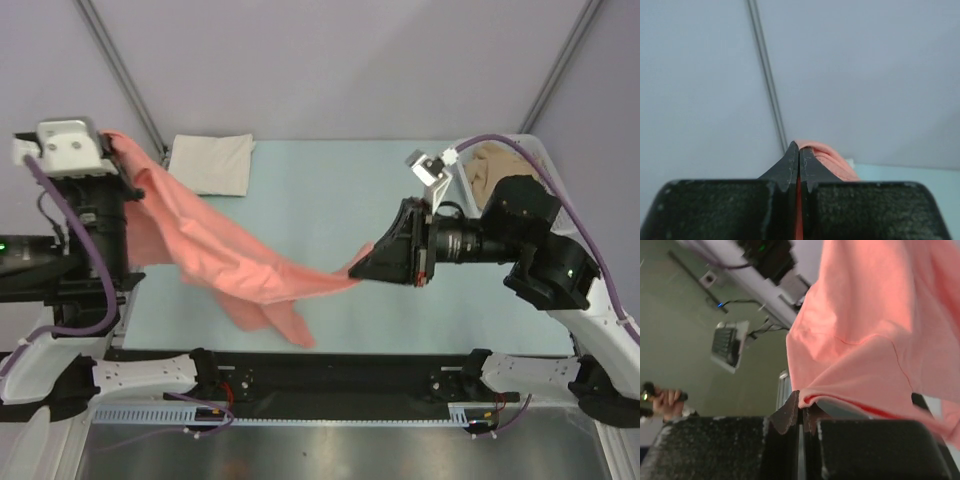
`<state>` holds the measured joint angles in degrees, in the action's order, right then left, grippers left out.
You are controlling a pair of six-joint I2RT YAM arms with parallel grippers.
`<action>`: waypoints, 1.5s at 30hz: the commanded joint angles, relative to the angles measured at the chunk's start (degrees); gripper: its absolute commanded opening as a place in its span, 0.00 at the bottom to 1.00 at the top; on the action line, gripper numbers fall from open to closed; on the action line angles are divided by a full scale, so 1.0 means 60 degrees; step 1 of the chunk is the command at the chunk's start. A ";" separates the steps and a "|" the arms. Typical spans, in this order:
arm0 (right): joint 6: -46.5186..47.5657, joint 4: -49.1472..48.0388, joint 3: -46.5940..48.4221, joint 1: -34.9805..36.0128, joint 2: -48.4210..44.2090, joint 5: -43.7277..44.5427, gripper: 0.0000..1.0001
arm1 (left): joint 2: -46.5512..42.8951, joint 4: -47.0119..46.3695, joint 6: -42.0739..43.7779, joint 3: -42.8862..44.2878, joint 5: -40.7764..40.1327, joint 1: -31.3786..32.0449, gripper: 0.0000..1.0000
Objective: Fold and stack the t-shirts
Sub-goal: Flatten the tshirt out
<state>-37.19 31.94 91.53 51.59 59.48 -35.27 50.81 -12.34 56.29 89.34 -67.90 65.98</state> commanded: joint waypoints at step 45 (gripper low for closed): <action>0.2037 0.3673 -0.5250 -0.5540 0.1246 0.4472 0.68 | 0.6746 0.7532 -1.0068 0.0993 0.7169 -0.3889 0.92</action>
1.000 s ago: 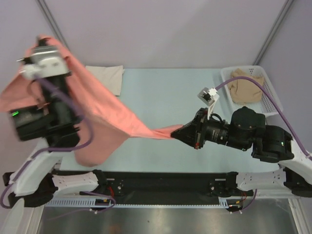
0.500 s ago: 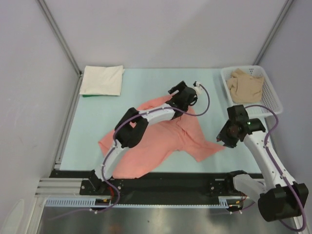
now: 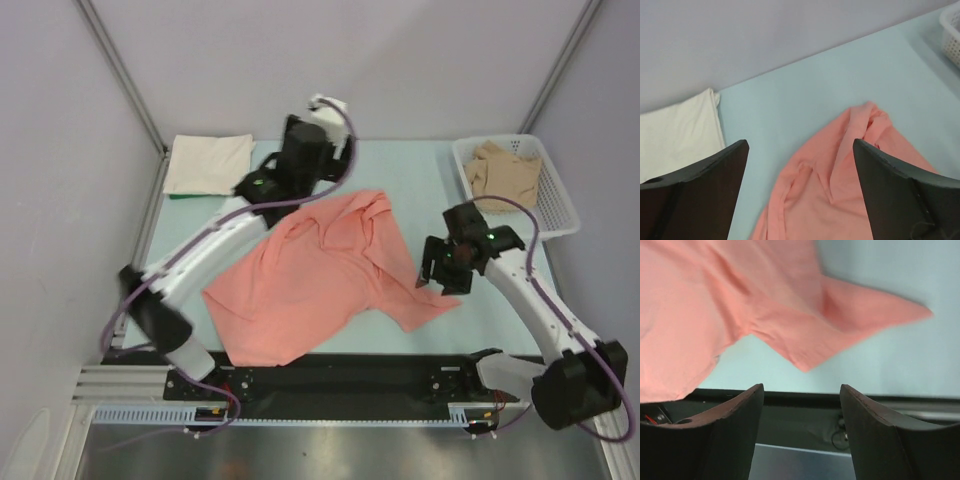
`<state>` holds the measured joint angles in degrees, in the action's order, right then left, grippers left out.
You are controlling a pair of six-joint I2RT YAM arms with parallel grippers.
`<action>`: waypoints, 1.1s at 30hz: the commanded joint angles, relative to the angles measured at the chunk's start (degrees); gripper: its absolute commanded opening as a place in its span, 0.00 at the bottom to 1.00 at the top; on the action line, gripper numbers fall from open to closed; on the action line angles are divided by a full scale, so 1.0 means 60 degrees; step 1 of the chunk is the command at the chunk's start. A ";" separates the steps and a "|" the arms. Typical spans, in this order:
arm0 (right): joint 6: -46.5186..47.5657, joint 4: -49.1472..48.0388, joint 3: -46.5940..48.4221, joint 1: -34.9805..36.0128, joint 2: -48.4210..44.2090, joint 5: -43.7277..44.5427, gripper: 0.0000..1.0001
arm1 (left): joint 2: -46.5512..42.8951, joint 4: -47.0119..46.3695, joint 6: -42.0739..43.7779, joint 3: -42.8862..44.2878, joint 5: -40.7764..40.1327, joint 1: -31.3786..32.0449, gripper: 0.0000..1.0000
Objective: Fold and stack the t-shirts
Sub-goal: Flatten the tshirt out
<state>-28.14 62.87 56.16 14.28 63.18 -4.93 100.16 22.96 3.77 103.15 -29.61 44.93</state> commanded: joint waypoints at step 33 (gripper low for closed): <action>0.1614 -0.2129 0.2856 0.0946 0.6433 0.1028 0.73 | 0.1264 0.1490 -0.6005 -0.5974 0.1463 -0.4748 0.38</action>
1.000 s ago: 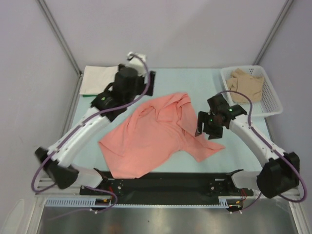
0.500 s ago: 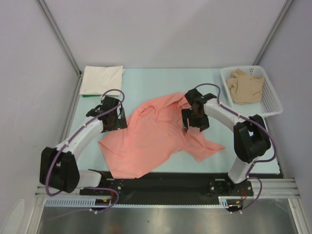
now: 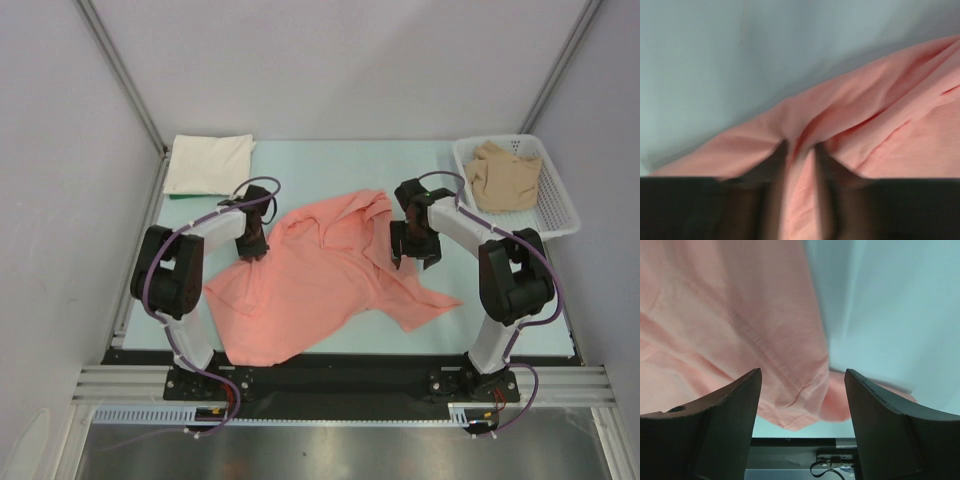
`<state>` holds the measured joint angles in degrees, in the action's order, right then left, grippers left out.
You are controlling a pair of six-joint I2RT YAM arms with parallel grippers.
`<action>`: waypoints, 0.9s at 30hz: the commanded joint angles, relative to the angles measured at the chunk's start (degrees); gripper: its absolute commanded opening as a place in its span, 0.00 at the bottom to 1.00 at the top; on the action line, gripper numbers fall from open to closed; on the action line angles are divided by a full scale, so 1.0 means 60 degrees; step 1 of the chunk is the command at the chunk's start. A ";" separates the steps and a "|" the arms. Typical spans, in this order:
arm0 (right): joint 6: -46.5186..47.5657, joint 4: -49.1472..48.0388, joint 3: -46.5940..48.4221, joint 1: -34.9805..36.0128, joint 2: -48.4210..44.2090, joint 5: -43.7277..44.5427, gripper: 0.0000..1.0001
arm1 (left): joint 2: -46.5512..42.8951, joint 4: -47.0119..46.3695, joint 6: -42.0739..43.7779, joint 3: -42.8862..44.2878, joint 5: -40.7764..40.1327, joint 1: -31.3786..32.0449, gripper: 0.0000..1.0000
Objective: Fold and stack the t-shirts
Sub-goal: Flatten the tshirt out
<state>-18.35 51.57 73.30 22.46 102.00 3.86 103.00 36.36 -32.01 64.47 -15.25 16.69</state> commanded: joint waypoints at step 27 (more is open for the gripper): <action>-0.0120 -0.0070 -0.0015 0.1311 -0.0273 -0.1536 0.80 | -0.3847 0.1658 0.1424 0.0684 -0.1372 -0.0085 0.91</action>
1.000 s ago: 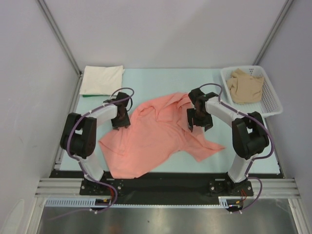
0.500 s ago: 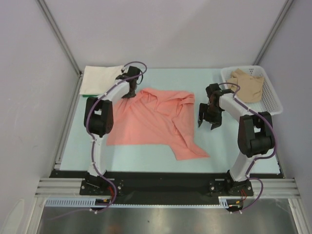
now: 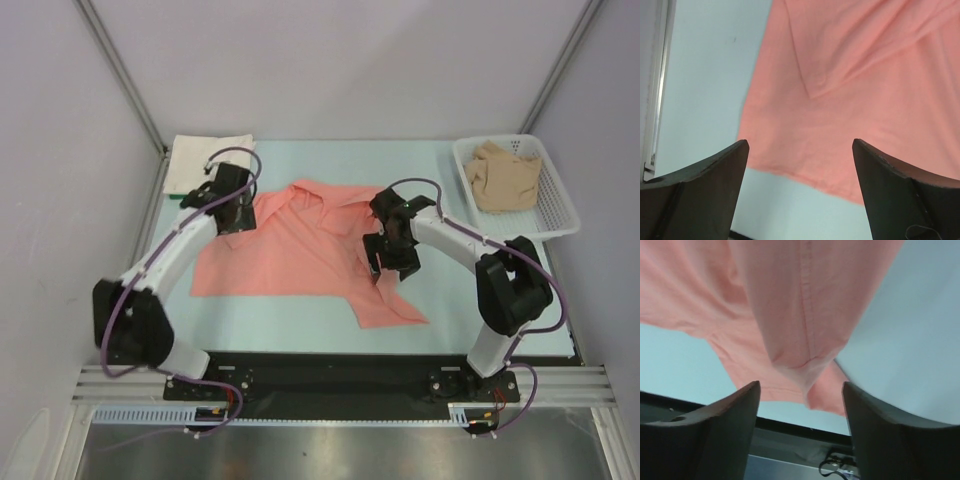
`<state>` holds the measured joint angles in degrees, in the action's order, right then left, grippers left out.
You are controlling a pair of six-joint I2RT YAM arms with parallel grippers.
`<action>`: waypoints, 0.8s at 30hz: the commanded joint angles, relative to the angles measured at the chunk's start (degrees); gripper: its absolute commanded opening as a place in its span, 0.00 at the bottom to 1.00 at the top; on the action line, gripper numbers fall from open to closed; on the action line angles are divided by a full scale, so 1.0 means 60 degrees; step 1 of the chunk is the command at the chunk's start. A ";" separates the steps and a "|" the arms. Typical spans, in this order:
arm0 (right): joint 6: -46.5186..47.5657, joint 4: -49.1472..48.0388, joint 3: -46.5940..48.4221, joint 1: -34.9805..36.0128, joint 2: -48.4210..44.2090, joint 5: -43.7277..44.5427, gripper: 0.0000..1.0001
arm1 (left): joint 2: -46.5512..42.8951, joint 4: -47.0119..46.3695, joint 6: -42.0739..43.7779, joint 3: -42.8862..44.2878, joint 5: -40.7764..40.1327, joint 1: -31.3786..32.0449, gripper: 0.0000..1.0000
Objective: Fold and stack the t-shirts
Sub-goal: Flatten the tshirt out
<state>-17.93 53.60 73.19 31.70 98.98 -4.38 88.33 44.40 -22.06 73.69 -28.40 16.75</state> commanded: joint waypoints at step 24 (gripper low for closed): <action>-0.0204 0.0207 0.0065 -0.2736 -0.2211 -0.0190 0.96 | -0.3181 -0.0471 -0.2768 -0.4914 0.3811 -0.5722 0.61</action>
<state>-17.91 52.88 74.76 14.31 93.19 -2.74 68.40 46.52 -36.36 45.01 -10.22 -15.07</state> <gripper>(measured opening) 0.976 0.619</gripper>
